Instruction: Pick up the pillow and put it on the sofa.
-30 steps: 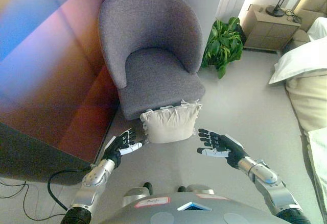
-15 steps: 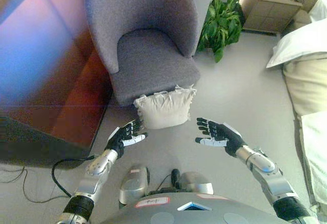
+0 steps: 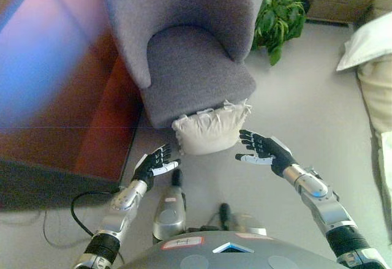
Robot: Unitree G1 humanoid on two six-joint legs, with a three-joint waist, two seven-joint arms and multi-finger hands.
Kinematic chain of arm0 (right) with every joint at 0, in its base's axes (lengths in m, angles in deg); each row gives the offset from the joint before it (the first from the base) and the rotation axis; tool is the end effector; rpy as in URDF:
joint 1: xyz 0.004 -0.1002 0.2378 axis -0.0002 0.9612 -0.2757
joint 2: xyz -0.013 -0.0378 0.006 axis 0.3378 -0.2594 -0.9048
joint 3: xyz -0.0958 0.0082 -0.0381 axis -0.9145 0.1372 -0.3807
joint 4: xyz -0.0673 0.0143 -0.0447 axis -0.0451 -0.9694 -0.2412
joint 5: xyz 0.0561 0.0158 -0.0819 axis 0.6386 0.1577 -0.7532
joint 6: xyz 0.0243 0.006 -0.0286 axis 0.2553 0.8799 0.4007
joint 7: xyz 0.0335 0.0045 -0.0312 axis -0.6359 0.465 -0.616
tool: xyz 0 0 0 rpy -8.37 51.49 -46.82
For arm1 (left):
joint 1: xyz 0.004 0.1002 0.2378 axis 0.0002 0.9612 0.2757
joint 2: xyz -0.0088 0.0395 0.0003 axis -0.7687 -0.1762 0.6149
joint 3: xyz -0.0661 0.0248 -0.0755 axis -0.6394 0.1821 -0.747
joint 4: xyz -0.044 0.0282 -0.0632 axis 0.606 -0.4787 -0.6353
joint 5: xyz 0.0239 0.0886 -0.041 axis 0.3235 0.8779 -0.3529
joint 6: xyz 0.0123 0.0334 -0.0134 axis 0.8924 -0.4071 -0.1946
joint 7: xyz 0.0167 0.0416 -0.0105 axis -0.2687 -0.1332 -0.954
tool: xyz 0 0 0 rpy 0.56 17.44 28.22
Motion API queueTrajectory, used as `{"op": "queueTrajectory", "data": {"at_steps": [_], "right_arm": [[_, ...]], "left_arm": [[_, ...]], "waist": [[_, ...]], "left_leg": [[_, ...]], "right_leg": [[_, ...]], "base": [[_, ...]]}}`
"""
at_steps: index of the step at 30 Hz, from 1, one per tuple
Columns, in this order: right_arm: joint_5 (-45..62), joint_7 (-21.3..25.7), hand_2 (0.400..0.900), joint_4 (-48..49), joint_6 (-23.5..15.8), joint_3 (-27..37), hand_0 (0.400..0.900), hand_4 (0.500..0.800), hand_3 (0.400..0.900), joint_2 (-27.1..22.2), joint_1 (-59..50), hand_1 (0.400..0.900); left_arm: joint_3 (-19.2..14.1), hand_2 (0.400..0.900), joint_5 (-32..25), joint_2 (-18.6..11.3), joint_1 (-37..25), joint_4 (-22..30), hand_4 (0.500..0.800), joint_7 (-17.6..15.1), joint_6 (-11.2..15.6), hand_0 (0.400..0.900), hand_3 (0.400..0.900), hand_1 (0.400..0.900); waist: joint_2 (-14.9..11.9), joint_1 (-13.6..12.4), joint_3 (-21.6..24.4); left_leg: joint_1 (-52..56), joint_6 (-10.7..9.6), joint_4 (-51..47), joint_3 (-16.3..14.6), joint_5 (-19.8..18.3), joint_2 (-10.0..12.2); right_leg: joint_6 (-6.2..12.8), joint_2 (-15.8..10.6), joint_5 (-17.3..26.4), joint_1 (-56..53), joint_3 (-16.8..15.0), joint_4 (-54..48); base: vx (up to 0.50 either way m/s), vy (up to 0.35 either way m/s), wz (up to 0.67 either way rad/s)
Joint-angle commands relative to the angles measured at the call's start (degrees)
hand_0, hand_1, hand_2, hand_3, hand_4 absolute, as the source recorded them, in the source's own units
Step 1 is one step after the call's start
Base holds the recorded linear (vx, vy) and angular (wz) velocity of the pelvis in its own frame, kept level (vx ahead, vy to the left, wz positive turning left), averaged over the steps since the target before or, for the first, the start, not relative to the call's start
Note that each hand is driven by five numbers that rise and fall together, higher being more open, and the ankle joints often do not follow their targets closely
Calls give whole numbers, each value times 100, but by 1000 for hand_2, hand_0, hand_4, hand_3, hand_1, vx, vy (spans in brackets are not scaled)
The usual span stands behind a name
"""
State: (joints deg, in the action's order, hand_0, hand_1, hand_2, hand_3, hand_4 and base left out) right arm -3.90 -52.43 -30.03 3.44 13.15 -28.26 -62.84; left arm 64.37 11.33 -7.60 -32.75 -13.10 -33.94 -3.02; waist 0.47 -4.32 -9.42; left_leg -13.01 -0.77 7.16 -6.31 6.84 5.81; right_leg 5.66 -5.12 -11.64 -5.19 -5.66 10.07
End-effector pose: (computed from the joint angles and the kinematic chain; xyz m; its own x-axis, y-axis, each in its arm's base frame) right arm 0.1576 -0.2337 -0.0076 0.8401 0.3134 -0.4428 -0.4256 0.8869 -0.1798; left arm 0.1422 0.2148 -0.0456 0.8497 -0.1002 -0.5176 0.1311 0.9911 0.0234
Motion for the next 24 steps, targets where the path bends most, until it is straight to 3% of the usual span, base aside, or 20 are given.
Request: {"op": "queueTrajectory", "data": {"at_steps": [1,3,4,5,7,9,11,14,16,18,20,23,24], "right_arm": [[70,75,900,249,-551,56,900,800,900,75,-576,900],[14,87,900,200,-546,4,900,800,900,121,-674,900],[14,88,900,198,-547,4,900,800,900,119,-678,900],[-40,165,900,228,-560,-68,900,800,900,157,-868,900],[-113,243,900,192,-562,-136,900,800,900,185,-1096,900],[-307,359,900,138,-570,-192,900,800,900,188,-1305,900],[-530,494,900,75,-628,-219,900,800,900,141,-1465,900],[-1000,830,900,-73,-668,-264,900,800,900,-52,-1827,900],[-1558,1104,900,-264,-666,-327,900,800,900,-255,-2085,900],[-2158,1275,900,-286,-637,-377,900,800,900,-481,-2291,900],[-2808,1449,900,-332,-567,-454,900,800,900,-678,-2438,900],[-3665,1837,900,-810,-574,-791,900,800,900,-988,-2864,900],[-3988,1942,900,-945,-540,-956,900,800,900,-1155,-3034,900]], "left_arm": [[-193,900,-198,-390,-341,751,800,-107,613,900,900,900],[-156,900,-173,-445,-446,752,800,-144,622,900,900,900],[-156,900,-173,-443,-449,751,800,-144,623,900,900,900],[-163,900,-183,-493,-570,755,800,-251,651,900,900,900],[-149,900,-155,-515,-729,730,800,-337,678,900,900,900],[-134,900,-186,-509,-887,709,800,-389,689,900,900,900],[-126,900,-208,-484,-998,667,800,-423,723,900,900,900],[-61,900,-303,-461,-1232,573,800,-502,775,900,900,900],[-18,900,-305,-445,-1405,452,800,-577,832,900,900,900],[-64,900,-310,-495,-1467,425,800,-618,863,900,900,900],[-77,900,-315,-495,-1506,443,800,-649,878,900,900,900],[36,900,-358,-432,-1676,261,800,-705,945,900,900,900],[97,900,-403,-433,-1700,269,800,-715,956,900,900,900]], "waist": [[-508,-54,378],[-590,-24,346],[-565,-39,362],[-448,70,129],[-273,152,-78],[-188,240,-210],[-204,323,-333],[-131,328,-443],[-211,324,-515],[-301,399,-569],[-398,434,-610],[-551,339,-650],[-512,320,-683]], "left_leg": [[-824,-78,31,172,501,-209],[-666,174,2,163,206,-473],[-686,171,-6,162,220,-441],[-422,353,-88,186,70,-557],[-68,505,-251,142,-72,-593],[302,546,-536,185,-120,-644],[677,511,-818,261,-151,-726],[805,306,-993,369,-224,-608],[846,110,-1057,478,-326,-614],[988,-13,-1164,604,-442,-605],[1055,-99,-1171,704,-513,-574],[987,-247,-1174,819,-617,-532],[971,-292,-1174,940,-640,-433]], "right_leg": [[68,14,309,-1111,398,-90],[243,-102,988,-552,420,1064],[239,-74,1012,-523,402,1058],[386,-25,1863,162,536,2375],[390,-57,1970,738,904,3200],[362,-132,1691,1218,1188,3390],[286,-310,1243,1492,1436,2984],[241,-744,1047,1731,1669,1660],[374,-1212,1484,1794,1684,178],[643,-1460,2326,1869,1507,-819],[765,-1475,2654,1876,1333,-1076],[877,-1630,2933,1832,1719,-1220],[865,-1561,2791,1851,1776,-1070]], "base": [[334,230,10],[210,194,11],[134,252,12],[134,285,12],[194,342,10],[226,194,9],[254,55,13],[184,-91,15],[171,-274,34],[227,-261,55],[187,-235,48],[140,-253,50],[103,-265,77]]}}
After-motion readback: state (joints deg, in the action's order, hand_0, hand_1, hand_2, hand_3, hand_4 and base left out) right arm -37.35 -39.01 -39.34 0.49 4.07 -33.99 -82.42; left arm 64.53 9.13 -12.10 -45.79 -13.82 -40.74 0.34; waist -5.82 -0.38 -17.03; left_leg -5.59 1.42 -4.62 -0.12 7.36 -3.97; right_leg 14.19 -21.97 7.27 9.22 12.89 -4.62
